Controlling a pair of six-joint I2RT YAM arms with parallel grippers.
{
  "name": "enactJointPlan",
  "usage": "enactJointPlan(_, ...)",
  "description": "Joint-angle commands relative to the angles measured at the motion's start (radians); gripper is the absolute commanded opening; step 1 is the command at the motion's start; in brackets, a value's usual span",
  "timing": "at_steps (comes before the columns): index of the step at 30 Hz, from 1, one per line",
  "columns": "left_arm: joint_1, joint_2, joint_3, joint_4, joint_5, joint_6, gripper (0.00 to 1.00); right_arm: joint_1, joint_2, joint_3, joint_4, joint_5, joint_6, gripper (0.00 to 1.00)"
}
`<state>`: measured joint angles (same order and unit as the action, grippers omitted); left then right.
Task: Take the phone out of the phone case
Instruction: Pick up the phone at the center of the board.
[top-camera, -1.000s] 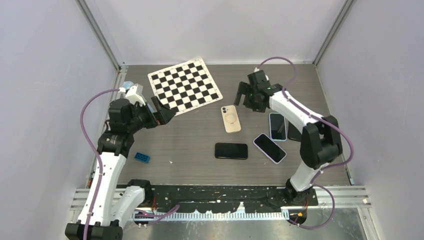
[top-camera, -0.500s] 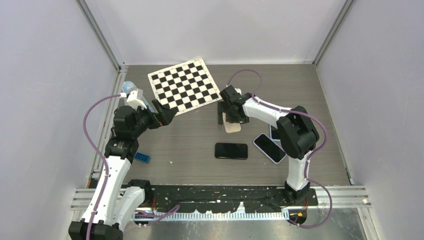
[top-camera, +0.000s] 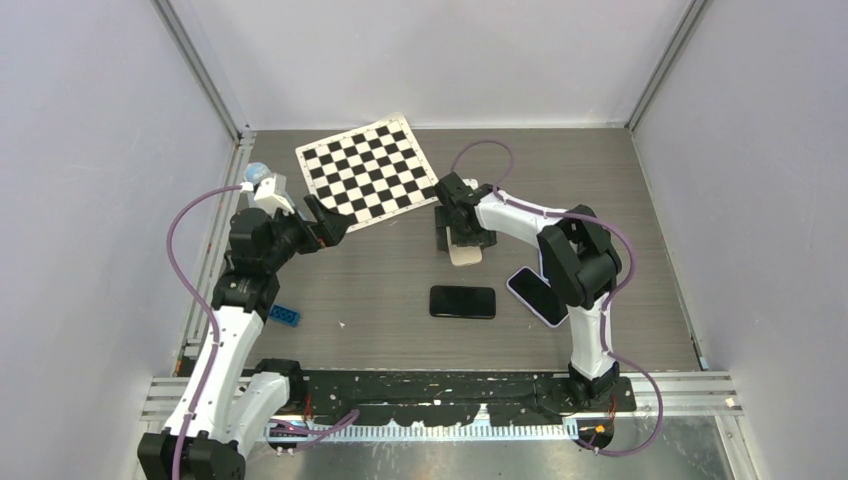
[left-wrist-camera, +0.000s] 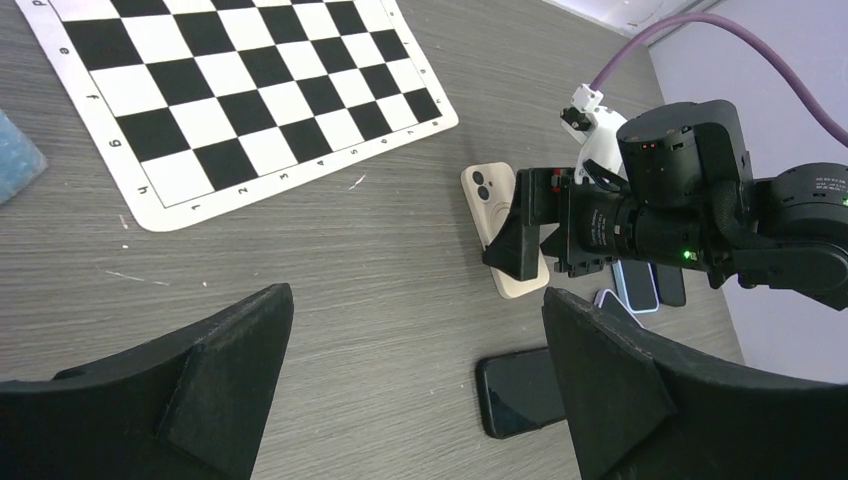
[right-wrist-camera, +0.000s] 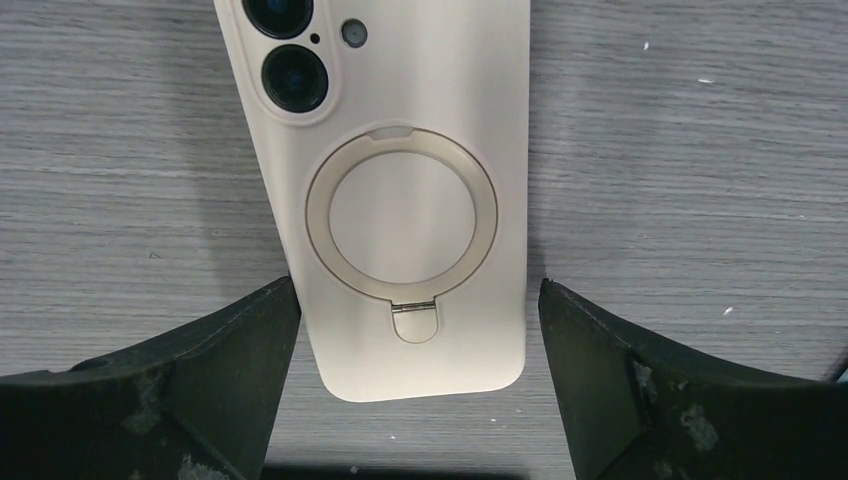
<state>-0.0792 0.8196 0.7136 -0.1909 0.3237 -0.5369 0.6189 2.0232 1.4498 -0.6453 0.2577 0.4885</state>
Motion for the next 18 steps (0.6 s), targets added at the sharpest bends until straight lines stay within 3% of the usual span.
enactJointPlan(1, -0.003, -0.024, -0.006, 0.051, -0.026, 0.023, 0.98, 0.002, 0.051, 0.056, -0.023, 0.056, -0.019, 0.90)
enactJointPlan(4, -0.003, -0.027, -0.003, 0.045, -0.027, 0.024, 0.98, 0.002, 0.073, 0.086, -0.035, 0.048, -0.019, 0.83)
enactJointPlan(10, -0.002, -0.035, 0.007, 0.019, -0.022, 0.030, 0.98, -0.009, 0.081, 0.111, -0.031, -0.049, 0.014, 0.51)
enactJointPlan(18, -0.002, 0.000, 0.036, 0.010, 0.044, 0.003, 0.98, -0.038, -0.029, 0.065, 0.097, -0.219, 0.066, 0.49)
